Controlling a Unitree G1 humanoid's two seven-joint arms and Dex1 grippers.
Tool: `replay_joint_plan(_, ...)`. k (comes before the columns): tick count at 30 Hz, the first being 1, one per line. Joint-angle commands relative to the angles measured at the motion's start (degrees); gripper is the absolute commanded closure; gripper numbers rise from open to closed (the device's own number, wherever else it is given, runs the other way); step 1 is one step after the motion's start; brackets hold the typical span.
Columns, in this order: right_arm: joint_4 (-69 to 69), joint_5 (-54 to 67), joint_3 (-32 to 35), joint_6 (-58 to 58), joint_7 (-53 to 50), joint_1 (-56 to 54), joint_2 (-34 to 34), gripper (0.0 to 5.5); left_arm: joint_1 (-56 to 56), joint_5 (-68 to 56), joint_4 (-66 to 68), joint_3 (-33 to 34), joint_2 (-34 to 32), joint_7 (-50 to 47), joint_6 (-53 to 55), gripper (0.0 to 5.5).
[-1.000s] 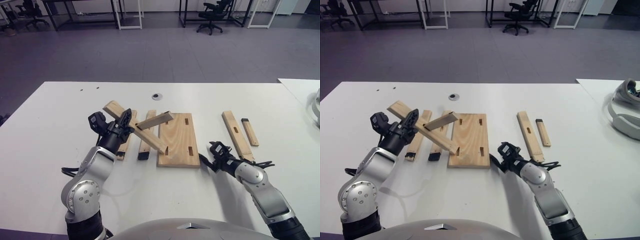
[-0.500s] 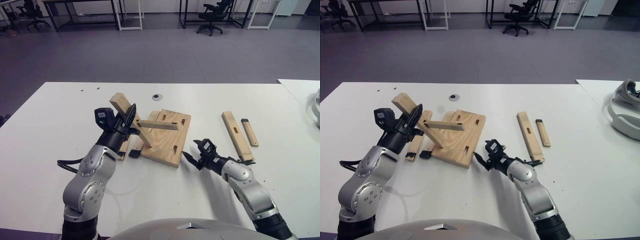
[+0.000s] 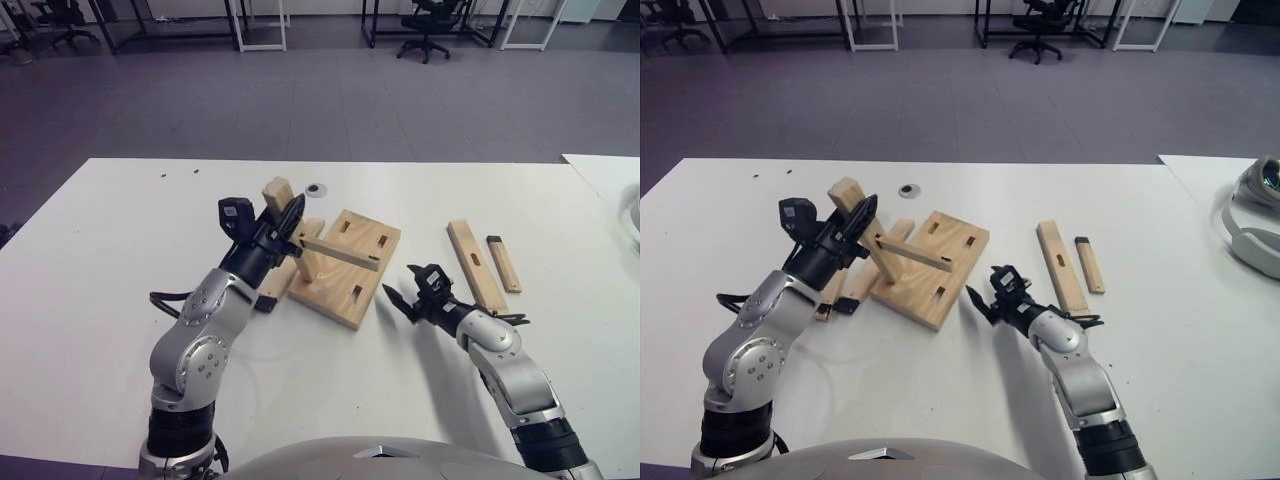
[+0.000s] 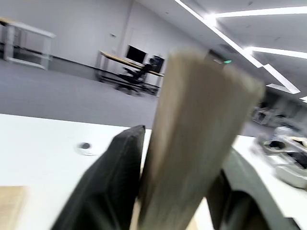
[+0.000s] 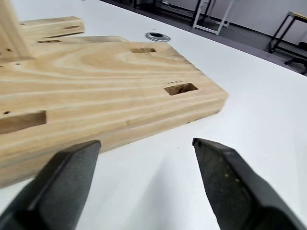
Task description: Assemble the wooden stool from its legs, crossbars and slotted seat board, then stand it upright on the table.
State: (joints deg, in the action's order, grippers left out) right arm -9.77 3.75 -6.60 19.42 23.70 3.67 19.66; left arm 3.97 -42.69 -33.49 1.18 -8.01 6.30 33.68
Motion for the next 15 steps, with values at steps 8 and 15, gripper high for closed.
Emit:
replay_joint_plan(8, 1.87, 1.24, 8.04, 0.58, -2.71, -4.49, 1.31, 1.91, 14.5, -33.56, -7.78, 8.12, -5.92, -4.18, 5.97, 1.7)
replay_joint_plan(15, 3.35, 1.23, 11.99, 0.1, -4.22, -5.79, 1.61, 1.91, 17.88, -14.24, 12.55, 10.19, -22.27, -1.44, 0.61, 1.12)
